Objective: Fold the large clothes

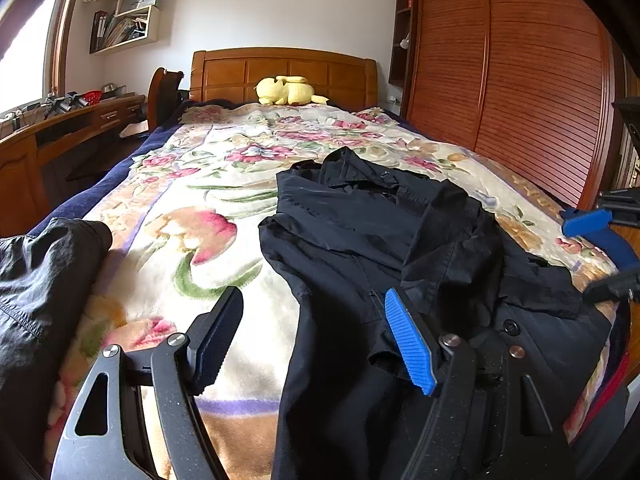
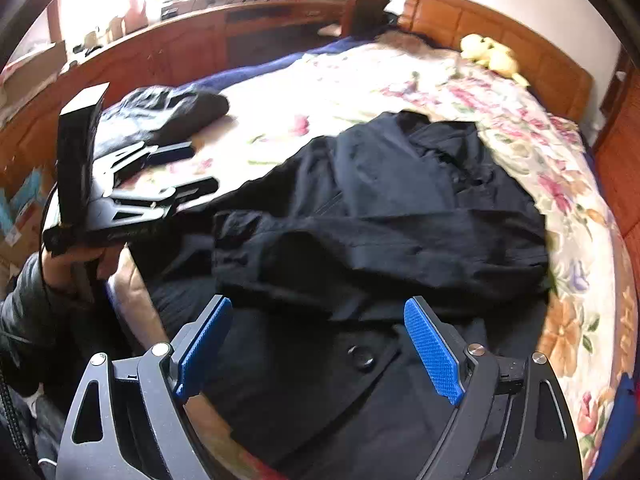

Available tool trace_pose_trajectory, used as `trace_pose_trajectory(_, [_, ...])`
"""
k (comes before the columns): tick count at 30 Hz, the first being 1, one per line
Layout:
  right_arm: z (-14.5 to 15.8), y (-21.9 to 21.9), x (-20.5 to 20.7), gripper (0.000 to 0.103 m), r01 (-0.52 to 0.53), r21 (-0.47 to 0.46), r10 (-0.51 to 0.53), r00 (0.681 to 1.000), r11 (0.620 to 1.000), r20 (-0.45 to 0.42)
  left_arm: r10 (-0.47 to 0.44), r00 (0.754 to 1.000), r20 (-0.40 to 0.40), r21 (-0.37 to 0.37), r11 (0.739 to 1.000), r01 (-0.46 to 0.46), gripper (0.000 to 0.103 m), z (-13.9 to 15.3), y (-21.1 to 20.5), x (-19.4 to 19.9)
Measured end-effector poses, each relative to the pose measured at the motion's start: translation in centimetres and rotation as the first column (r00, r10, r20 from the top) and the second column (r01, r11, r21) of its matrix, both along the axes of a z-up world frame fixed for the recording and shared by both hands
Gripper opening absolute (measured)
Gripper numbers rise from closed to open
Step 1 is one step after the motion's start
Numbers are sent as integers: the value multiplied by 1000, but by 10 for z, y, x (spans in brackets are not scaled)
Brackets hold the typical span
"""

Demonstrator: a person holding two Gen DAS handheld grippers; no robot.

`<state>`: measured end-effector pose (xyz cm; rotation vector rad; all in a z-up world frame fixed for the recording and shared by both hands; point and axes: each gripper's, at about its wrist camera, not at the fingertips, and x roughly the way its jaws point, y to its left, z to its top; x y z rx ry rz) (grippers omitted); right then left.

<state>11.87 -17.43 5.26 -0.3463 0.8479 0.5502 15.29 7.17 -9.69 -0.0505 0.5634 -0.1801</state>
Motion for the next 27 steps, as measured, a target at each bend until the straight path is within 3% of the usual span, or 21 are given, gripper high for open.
trace_pose_trajectory(4, [-12, -18, 9, 88, 71, 10, -71, 997, 997, 14, -19, 1000, -6, 4, 1000, 19, 74, -1, -6, 0])
trace_pose_trajectory(7, [-29, -16, 16, 69, 94, 36, -94, 996, 995, -1, -30, 1000, -9, 12, 999, 30, 74, -2, -11, 0])
trace_pose_trajectory(9, [-43, -13, 24, 48, 104, 61, -104, 994, 993, -15, -33, 999, -10, 18, 999, 33, 74, -2, -14, 0])
trace_pose_trajectory(12, [-65, 3, 33, 32, 99, 85, -96, 994, 991, -43, -34, 999, -13, 22, 999, 34, 74, -3, -15, 0])
trace_pose_trajectory(18, [-114, 47, 32, 31, 19, 141, 1, 990, 990, -139, -21, 1000, -10, 14, 1000, 21, 74, -1, -9, -1])
trace_pose_trajectory(21, [-132, 63, 23, 31, -10, 125, 29, 988, 992, -151, -8, 1000, -6, 7, 1000, 8, 74, 1, -3, -1])
trace_pose_trajectory(27, [-131, 52, 24, 31, 15, 161, 11, 988, 987, -157, 3, 1000, -10, 0, 1000, -3, 74, 0, 3, -1])
